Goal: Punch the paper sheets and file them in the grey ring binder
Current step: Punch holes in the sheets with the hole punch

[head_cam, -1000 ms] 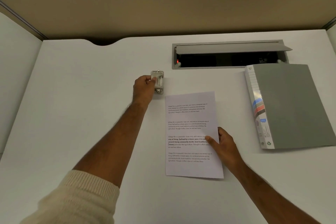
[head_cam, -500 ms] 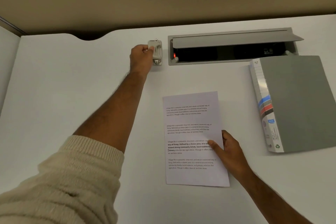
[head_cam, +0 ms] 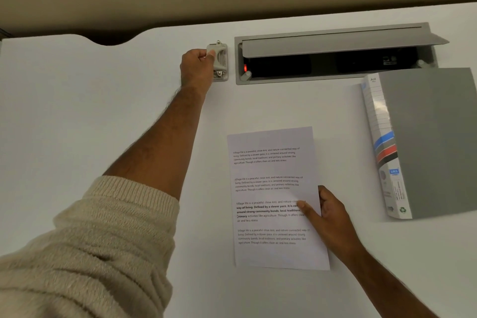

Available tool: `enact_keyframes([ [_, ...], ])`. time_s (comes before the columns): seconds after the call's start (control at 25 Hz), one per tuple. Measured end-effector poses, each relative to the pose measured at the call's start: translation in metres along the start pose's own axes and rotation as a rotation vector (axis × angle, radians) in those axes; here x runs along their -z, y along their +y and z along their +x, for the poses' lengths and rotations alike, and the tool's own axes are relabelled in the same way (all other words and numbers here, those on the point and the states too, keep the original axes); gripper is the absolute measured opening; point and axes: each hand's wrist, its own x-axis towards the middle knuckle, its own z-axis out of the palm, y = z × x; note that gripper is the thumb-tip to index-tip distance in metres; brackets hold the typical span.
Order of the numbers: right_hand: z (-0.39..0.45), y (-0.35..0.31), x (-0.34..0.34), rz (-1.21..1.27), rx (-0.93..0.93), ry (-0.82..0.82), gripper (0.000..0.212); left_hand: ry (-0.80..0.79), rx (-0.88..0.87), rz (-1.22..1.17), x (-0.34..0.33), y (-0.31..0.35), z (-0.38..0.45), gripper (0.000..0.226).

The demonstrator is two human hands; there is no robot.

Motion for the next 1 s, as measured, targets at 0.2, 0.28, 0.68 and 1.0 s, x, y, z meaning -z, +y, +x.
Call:
enact_keyframes([
  [0.2,0.001,0.001,0.001,-0.006,0.000,-0.008,0.031,0.002,-0.033,-0.013,-0.001,-0.006,-0.001,0.034],
  [0.28,0.000,0.000,0.001,-0.003,-0.002,-0.013,0.031,0.003,-0.027,-0.044,0.003,-0.002,-0.007,0.039],
  [0.68,-0.015,-0.012,0.000,0.052,0.060,0.019,0.025,0.034,0.007,-0.109,0.047,-0.044,-0.097,0.041],
  [1.0,-0.047,-0.040,0.001,0.036,0.184,0.029,0.024,-0.137,0.103,-0.212,0.084,-0.072,-0.215,0.035],
])
